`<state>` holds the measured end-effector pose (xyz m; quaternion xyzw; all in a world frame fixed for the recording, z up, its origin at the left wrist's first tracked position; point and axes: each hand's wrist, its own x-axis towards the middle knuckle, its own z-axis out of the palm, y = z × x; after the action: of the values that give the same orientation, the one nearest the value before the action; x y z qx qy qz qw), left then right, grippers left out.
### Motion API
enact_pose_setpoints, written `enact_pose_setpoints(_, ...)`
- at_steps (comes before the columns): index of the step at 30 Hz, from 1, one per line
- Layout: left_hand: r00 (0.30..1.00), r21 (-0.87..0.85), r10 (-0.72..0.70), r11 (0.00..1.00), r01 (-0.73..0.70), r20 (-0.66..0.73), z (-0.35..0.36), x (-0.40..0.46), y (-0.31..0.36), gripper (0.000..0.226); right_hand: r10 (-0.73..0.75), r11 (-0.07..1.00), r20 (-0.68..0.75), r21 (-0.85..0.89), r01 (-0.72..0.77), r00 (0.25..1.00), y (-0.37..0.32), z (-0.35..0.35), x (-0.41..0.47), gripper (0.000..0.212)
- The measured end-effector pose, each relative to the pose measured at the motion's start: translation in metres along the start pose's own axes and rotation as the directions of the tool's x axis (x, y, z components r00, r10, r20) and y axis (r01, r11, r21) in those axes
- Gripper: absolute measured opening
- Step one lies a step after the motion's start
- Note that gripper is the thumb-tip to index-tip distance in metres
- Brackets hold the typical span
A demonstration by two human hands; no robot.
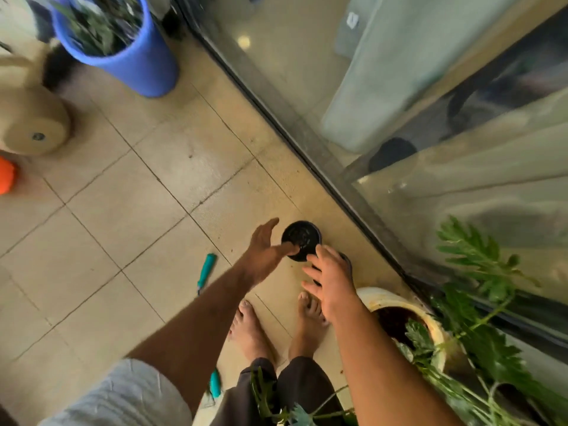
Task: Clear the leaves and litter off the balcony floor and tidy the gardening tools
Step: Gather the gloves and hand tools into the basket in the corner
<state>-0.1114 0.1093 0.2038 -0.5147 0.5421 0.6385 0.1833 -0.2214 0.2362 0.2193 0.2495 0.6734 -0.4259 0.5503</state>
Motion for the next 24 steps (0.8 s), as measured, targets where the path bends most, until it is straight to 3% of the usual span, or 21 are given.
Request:
enact_pose_setpoints(5, 0.996, -0.074, -0.003, 0.997, -0.004, -0.088, -0.028, -0.129, 0.044, 0.109, -0.17, 0.892, 0.066, -0.413, 0.182, 0.983, -0.03, 0.011, -0.129, 0.041)
enact_pose_setpoints(10, 0.972, -0.152, 0.067, 0.983, -0.103, -0.224, -0.058, -0.266, 0.096, 0.1, -0.262, 0.529, 0.323, -0.74, 0.415, 0.909, -0.068, 0.031, -0.276, 0.051)
enact_pose_setpoints(15, 0.928, -0.245, 0.109, 0.948, -0.205, -0.356, -0.077, -0.375, 0.116, 0.102, -0.275, 0.237, 0.507, -0.788, 0.568, 0.817, -0.097, 0.056, -0.381, 0.045)
enact_pose_setpoints(19, 0.863, -0.389, 0.0, 0.893, -0.228, -0.505, -0.079, -0.443, 0.09, 0.113, -0.235, -0.021, 0.583, -0.803, 0.595, 0.778, -0.094, 0.077, -0.432, 0.053)
enact_pose_setpoints(24, 0.787, -0.509, -0.13, 0.822, -0.254, -0.603, -0.066, -0.513, 0.04, 0.088, -0.118, -0.257, 0.667, -0.736, 0.626, 0.735, -0.063, 0.102, -0.479, 0.056)
